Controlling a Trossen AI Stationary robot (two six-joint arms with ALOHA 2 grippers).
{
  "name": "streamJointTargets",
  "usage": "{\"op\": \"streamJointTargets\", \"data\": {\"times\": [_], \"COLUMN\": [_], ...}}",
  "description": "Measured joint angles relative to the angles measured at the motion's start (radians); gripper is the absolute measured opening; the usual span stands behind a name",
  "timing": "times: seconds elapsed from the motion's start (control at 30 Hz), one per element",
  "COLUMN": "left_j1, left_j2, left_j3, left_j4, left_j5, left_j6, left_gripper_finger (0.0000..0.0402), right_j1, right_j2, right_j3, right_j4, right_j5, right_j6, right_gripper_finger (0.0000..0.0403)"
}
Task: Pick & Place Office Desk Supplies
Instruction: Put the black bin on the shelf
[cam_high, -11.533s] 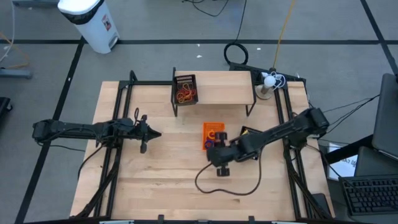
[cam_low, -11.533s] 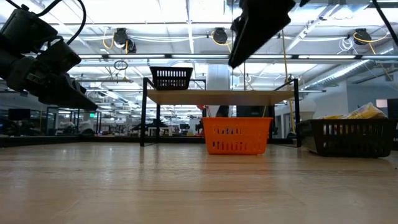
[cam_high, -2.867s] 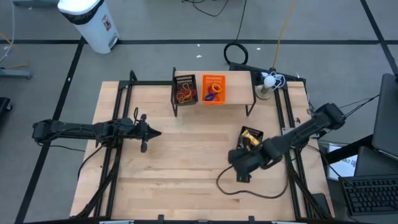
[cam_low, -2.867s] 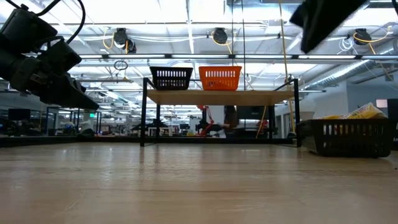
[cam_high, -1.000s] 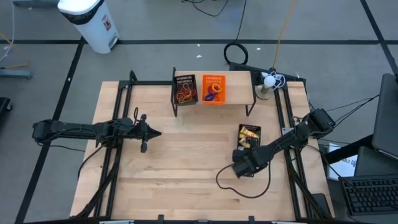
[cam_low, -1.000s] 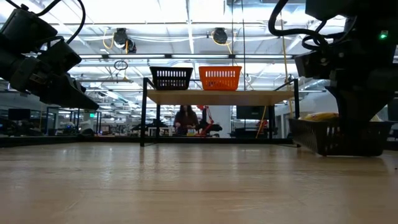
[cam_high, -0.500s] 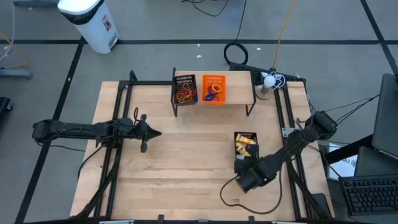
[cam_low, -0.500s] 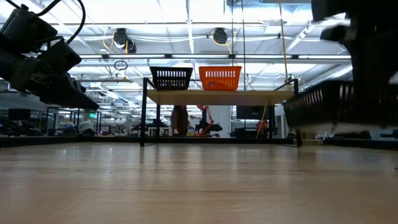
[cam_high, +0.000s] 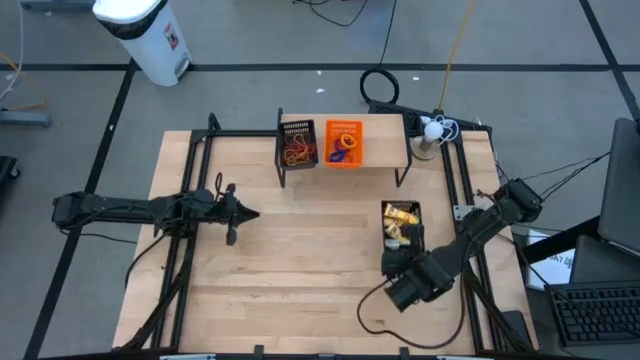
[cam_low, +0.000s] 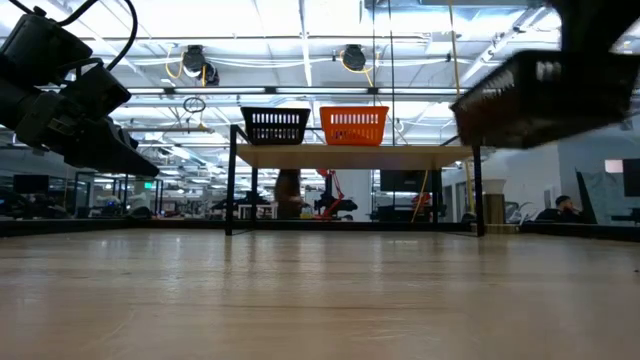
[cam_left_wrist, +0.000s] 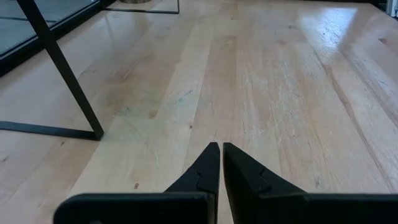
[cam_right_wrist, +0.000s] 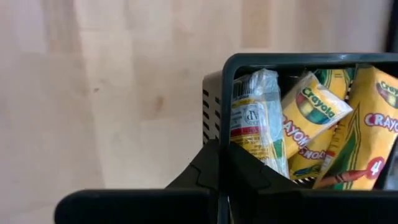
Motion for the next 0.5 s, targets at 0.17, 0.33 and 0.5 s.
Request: {"op": "streamJointTargets", "data": {"times": [0.17,0.33,0.5], "left_j1": [0.0,0.0,0.0], "left_j2": [0.0,0.0,0.0], "left_j3": [0.0,0.0,0.0], "left_j4": [0.0,0.0,0.0], "left_j5": [0.0,-0.001,-0.001], "left_j6": [-0.004,0.001,0.003], "left_gripper_finger": [0.0024,0.0024,0.0024], "right_j1": [-0.094,-0.243,-0.429], "right_j2": [-0.031,-0.105,-0.184], "right_j3": [0.109,0.179,0.184], "right_j4": [-0.045,-0.03,0.022], "right_j5": [0.089,0.133,0.146], "right_j6": [-0.151,-0.315,-0.487], "right_gripper_finger": [0.0002,0.0002,0.0002]}}
